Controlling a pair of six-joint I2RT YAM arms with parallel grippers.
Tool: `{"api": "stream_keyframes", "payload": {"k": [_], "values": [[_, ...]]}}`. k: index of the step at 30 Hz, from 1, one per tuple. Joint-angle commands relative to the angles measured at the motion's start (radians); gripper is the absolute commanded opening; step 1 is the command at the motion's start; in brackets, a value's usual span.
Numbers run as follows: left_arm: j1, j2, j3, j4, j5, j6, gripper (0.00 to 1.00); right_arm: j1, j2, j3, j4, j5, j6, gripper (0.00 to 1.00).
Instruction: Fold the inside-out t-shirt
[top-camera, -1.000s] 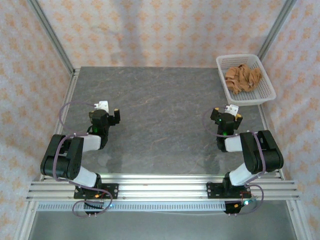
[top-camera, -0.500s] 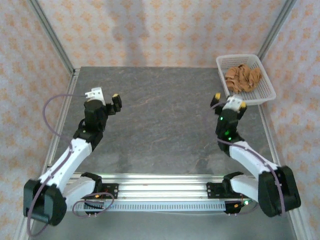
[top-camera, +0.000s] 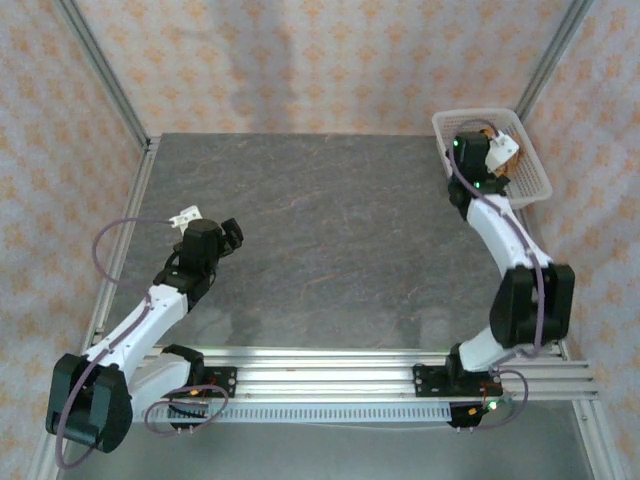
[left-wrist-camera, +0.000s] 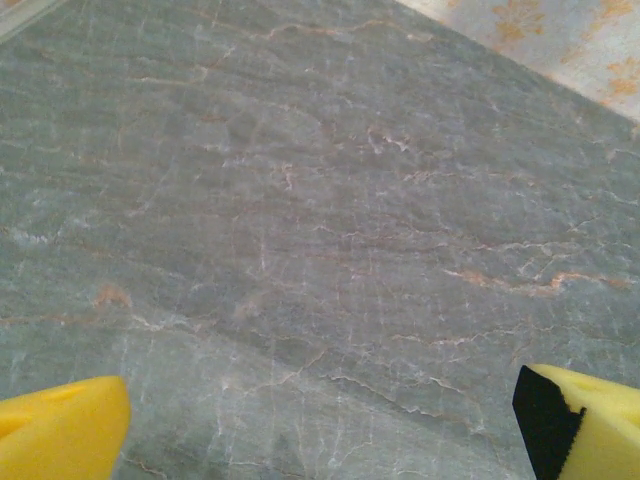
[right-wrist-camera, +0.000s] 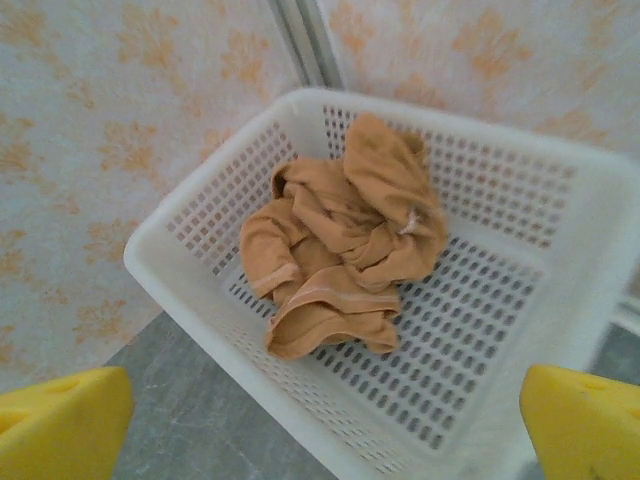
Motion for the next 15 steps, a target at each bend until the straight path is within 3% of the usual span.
{"api": "stream_keyframes", "payload": {"k": [1,5,15], "values": [[-0.003,0.012,0.022,-0.019,-0.009,-0.033,1.0,-0.083,0.172,0.197,-0.206,-0.193,0.195,0.96],[-0.005,0.013,0.013,-0.01,-0.02,-0.029,1.0,-0.155,0.409,0.419,-0.335,-0.353,0.317,0.89],[-0.007,0.02,0.017,-0.007,-0.008,-0.016,1.0,-0.2,0.756,0.738,-0.379,-0.401,0.39,0.85]]}}
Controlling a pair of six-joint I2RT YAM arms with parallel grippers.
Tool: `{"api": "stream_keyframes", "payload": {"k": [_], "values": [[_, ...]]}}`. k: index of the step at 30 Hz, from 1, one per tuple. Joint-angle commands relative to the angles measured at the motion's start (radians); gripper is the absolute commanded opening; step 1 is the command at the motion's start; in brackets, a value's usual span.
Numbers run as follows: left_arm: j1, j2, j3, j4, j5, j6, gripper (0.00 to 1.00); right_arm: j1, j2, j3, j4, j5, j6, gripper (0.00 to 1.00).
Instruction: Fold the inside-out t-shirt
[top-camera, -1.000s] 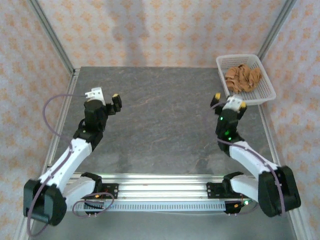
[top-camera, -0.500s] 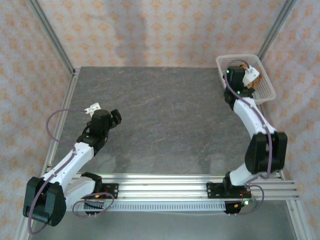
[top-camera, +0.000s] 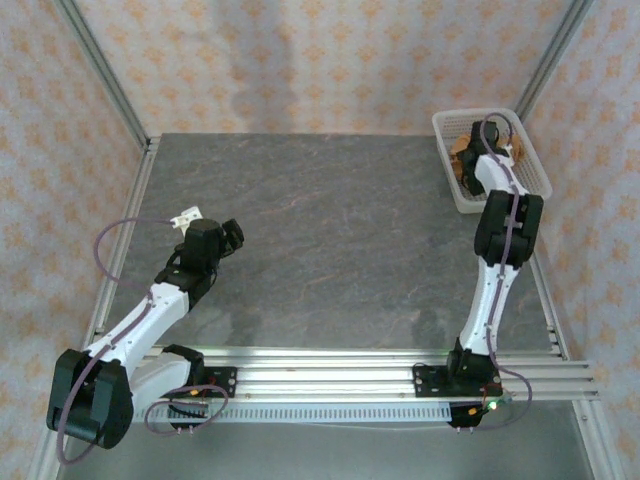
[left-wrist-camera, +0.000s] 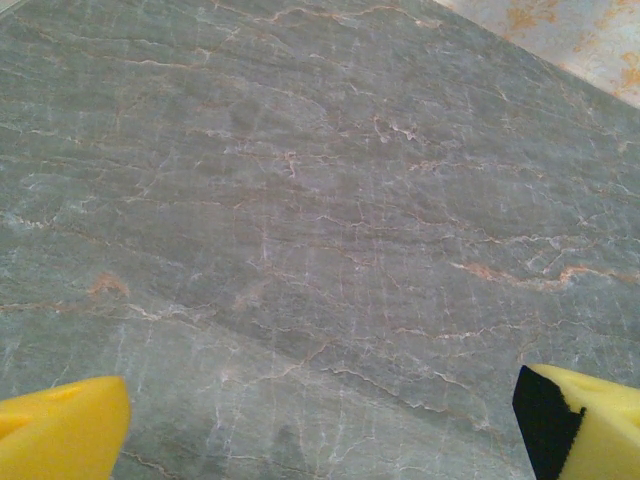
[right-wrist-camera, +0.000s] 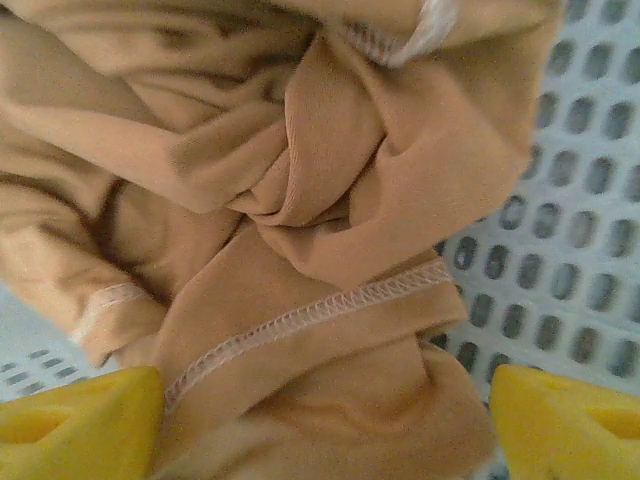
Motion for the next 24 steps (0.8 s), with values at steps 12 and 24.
{"api": "stream_keyframes", "payload": {"k": [12,24], "values": [[-0.008,0.008,0.035,-0.027,0.002,-0.006,0.99,0.004,-0.011,0.206,-0.107,-0.02,-0.021,0.0],[-0.006,-0.137,0.178,-0.223,0.14,-0.141,0.97,0.111,-0.628,-0.219,0.199,0.025,-0.098,0.0]]}}
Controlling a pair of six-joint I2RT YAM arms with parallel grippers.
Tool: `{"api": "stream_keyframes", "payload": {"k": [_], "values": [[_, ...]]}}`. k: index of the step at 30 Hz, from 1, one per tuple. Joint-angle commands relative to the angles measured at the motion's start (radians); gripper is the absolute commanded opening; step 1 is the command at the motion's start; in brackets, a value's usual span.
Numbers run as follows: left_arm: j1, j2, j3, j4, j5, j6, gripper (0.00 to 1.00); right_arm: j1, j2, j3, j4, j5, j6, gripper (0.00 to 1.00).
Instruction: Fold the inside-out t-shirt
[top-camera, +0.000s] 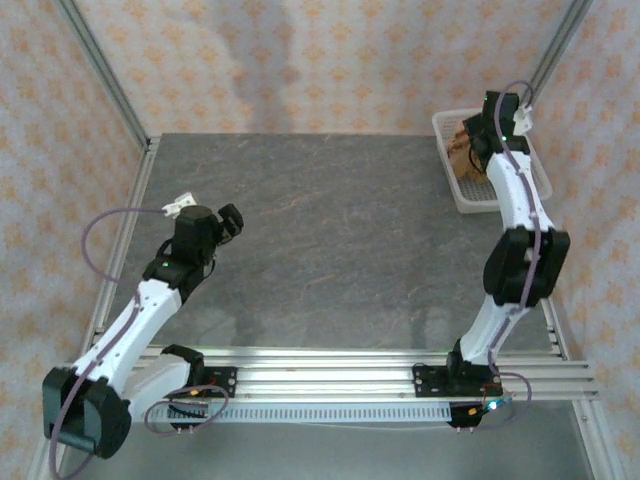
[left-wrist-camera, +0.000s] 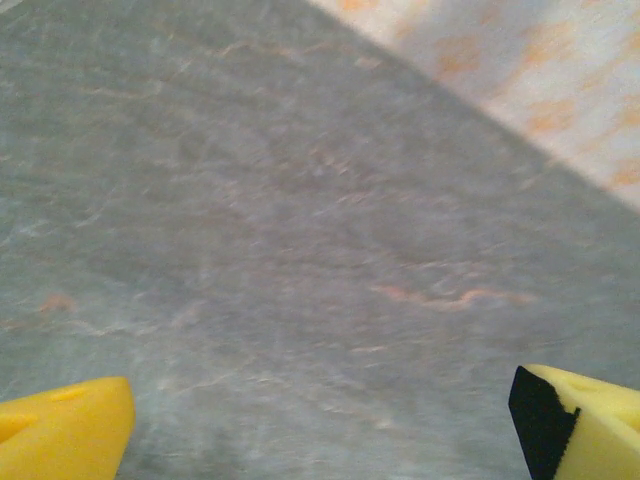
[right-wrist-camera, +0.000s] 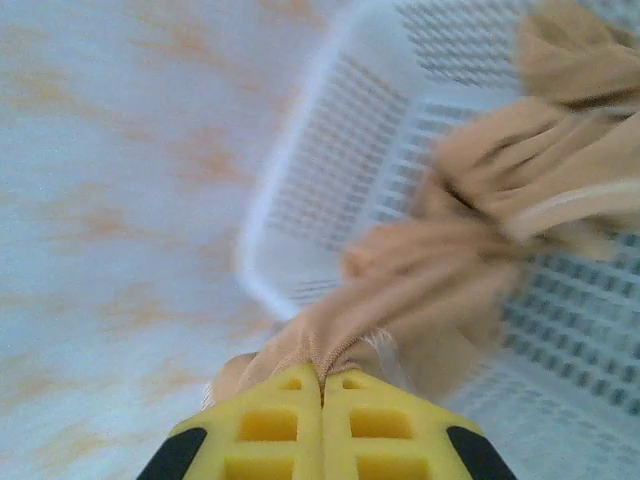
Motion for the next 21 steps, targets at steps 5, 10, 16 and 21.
{"api": "stream_keyframes", "payload": {"k": [5,10,16,21], "values": [[-0.006,-0.178,0.001,-0.097,0.103,-0.049,0.96,0.086,-0.254,0.024,0.098,0.062,-0.096,0.0],[-0.006,-0.278,-0.043,-0.087,0.13,-0.047,0.94,0.18,-0.291,0.246,-0.003,0.094,-0.187,0.0],[-0.006,-0.326,-0.045,-0.086,0.163,-0.019,0.92,0.347,-0.232,0.528,-0.126,0.075,-0.282,0.0],[-0.005,-0.317,-0.012,-0.128,0.177,0.029,0.92,0.523,-0.134,0.728,-0.209,0.058,-0.362,0.0]]}}
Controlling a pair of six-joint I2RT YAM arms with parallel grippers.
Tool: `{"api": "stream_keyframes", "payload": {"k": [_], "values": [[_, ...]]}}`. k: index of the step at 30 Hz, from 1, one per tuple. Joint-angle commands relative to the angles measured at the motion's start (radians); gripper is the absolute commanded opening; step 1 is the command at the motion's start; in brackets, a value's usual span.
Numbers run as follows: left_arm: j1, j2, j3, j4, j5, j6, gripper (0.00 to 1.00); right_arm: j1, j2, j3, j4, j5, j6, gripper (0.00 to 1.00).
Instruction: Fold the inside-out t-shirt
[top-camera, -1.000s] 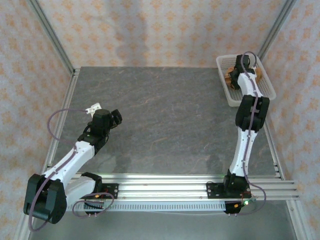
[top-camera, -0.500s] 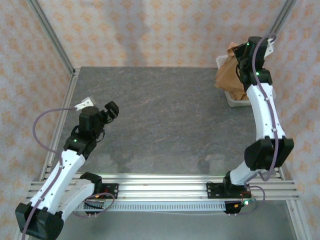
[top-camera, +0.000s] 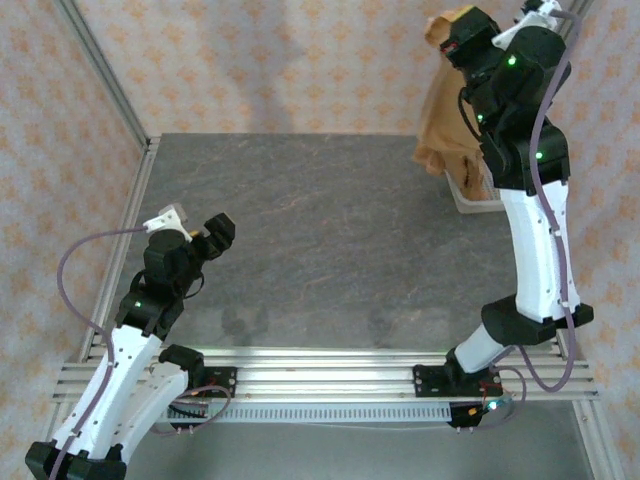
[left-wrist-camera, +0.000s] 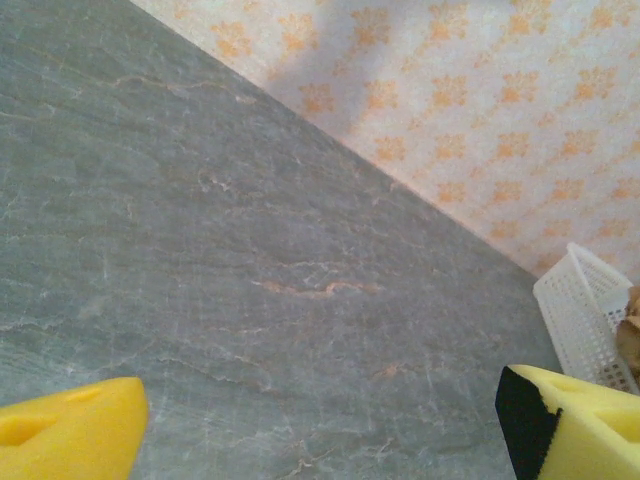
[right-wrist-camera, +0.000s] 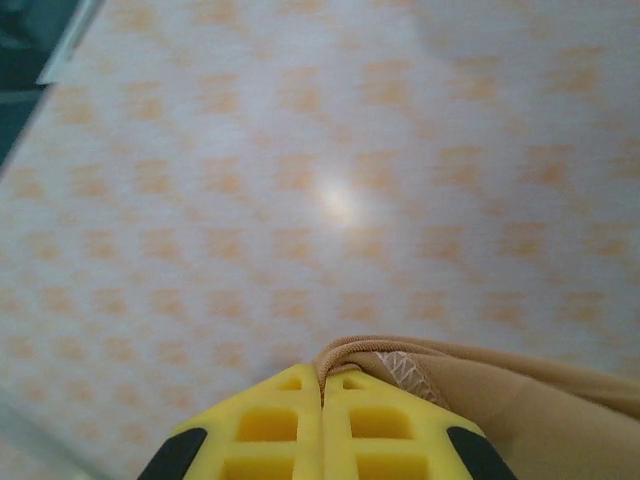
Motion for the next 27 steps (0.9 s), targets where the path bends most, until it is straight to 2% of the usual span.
{"api": "stream_keyframes", "payload": {"k": [1,5,8,9,10,12,14,17,19,21,25,27], "values": [[-0.006,0.0,0.035,-0.046,0.024,0.045,0.91,0.099,0.071,0.085,-0.078,-0.03,-0.087,0.0],[-0.005,0.011,0.028,-0.04,0.037,0.046,0.91,0.215,0.148,0.075,-0.084,-0.053,-0.091,0.0],[-0.006,0.022,0.023,-0.036,0.042,0.042,0.91,0.274,0.216,-0.003,-0.076,-0.068,-0.051,0.0],[-0.005,0.025,0.022,-0.037,0.046,0.043,0.91,0.282,0.24,-0.039,-0.067,-0.096,-0.024,0.07],[-0.006,0.029,0.019,-0.038,0.052,0.043,0.91,0.284,0.268,-0.069,-0.06,-0.137,0.014,0.28],[-0.005,0.036,0.012,-0.043,0.065,0.045,0.91,0.284,0.343,-0.063,-0.095,-0.231,0.06,0.6],[-0.005,0.046,-0.001,-0.045,0.079,0.046,0.91,0.277,0.436,0.044,-0.257,-0.267,0.057,0.74],[-0.007,0.071,-0.037,-0.028,0.135,0.026,0.91,0.253,0.494,0.125,-0.495,-0.196,-0.009,0.82],[-0.007,0.098,-0.07,0.003,0.183,0.002,0.91,0.231,0.449,0.013,-0.543,-0.116,-0.043,0.82],[-0.008,0.133,-0.109,0.041,0.227,-0.031,0.88,0.198,0.334,-0.239,-0.47,-0.073,-0.054,0.82],[-0.022,0.194,-0.181,0.11,0.31,-0.092,0.81,0.11,0.075,-0.775,-0.202,-0.105,-0.003,0.79],[-0.071,0.216,-0.209,0.125,0.318,-0.123,0.78,0.052,-0.026,-0.982,-0.113,-0.141,0.039,0.76]]}}
